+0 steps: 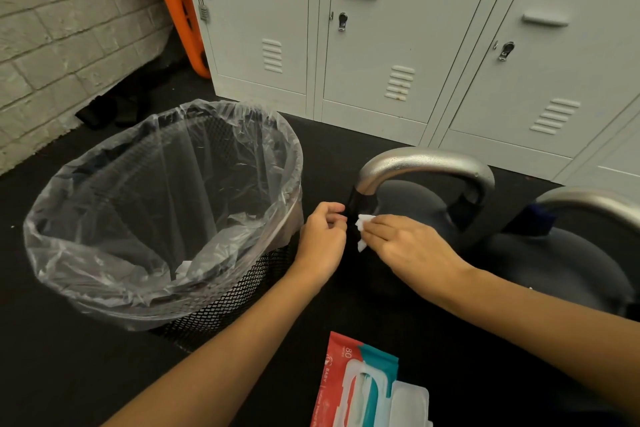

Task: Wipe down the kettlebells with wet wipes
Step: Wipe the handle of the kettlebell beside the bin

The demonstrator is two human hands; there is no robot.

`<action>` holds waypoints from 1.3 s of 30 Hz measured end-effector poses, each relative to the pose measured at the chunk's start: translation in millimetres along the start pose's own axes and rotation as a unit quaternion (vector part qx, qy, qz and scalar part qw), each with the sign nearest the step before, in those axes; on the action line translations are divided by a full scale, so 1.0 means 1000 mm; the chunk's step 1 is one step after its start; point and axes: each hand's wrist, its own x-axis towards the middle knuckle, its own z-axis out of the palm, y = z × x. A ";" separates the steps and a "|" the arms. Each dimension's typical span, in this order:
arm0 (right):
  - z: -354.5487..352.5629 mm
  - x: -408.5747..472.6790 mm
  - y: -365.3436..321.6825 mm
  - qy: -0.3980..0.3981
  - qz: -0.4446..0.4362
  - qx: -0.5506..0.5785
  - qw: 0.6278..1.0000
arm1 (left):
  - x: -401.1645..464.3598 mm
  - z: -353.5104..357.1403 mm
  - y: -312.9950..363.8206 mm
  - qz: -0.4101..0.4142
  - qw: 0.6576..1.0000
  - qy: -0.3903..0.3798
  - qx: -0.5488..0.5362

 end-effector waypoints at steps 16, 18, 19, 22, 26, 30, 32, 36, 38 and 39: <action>0.007 -0.011 0.022 -0.015 -0.070 0.059 0.996 | 0.005 -0.004 0.005 0.043 0.999 -0.011 0.005; 0.009 -0.011 0.032 0.007 -0.052 0.080 0.995 | 0.005 -0.003 0.005 0.041 0.999 -0.018 -0.002; 0.008 -0.011 0.035 0.012 -0.034 0.099 0.994 | 0.005 -0.003 0.006 0.040 0.999 -0.018 -0.004; 0.008 -0.013 0.039 0.048 0.012 0.124 0.991 | 0.005 -0.004 0.006 0.037 0.999 -0.022 -0.003; 0.004 -0.006 0.041 0.060 0.129 0.182 0.973 | 0.004 -0.006 0.006 0.028 0.999 -0.033 -0.006; 0.004 0.017 0.044 0.033 0.182 0.196 0.963 | 0.004 -0.005 0.008 0.027 0.999 -0.030 -0.012; 0.004 0.022 0.043 0.026 0.197 0.183 0.963 | 0.004 -0.006 0.008 0.028 0.999 -0.032 -0.012; 0.003 0.008 0.029 0.044 0.180 0.157 0.970 | 0.003 -0.007 0.008 0.029 0.999 -0.039 -0.014; 0.001 -0.003 0.021 0.075 0.143 0.132 0.978 | 0.003 -0.007 0.008 0.028 0.999 -0.041 -0.015; 0.002 -0.006 0.019 0.081 0.121 0.114 0.983 | 0.003 -0.007 0.008 0.029 0.999 -0.040 -0.016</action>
